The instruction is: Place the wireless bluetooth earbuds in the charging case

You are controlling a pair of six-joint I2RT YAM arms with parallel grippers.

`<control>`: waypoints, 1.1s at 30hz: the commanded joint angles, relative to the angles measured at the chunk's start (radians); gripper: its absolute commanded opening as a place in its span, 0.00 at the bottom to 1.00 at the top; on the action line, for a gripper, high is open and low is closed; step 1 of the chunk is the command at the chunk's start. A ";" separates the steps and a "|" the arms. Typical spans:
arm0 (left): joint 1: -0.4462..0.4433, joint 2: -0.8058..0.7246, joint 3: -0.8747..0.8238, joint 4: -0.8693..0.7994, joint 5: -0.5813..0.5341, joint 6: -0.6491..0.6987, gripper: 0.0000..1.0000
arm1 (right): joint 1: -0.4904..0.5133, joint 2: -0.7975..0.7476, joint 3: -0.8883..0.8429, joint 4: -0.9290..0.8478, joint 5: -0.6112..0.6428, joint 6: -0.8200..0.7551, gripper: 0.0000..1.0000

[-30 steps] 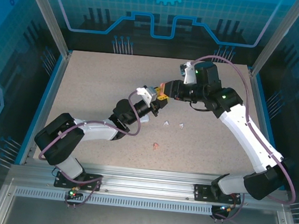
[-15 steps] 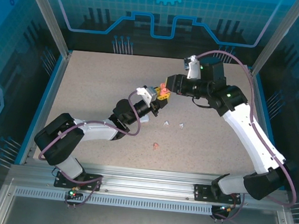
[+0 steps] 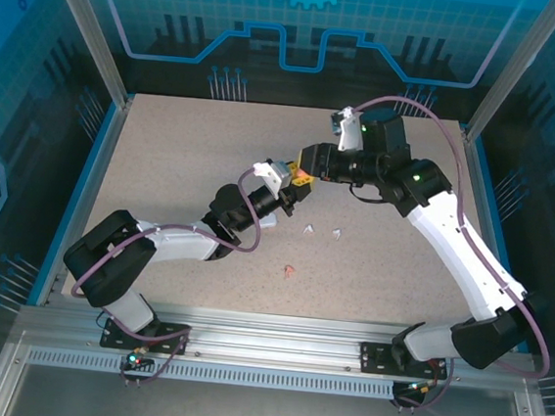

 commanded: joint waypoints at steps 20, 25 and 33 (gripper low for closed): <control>0.161 -0.282 -0.219 0.006 -0.113 0.008 0.00 | 0.105 -0.046 -0.525 -0.091 0.275 0.177 0.67; 0.167 -0.336 -0.245 -0.015 -0.123 0.001 0.00 | 0.198 0.141 -0.460 -0.146 0.357 0.294 0.67; 0.167 -0.360 -0.259 -0.007 -0.125 -0.012 0.00 | 0.317 0.390 -0.289 -0.218 0.393 0.320 0.64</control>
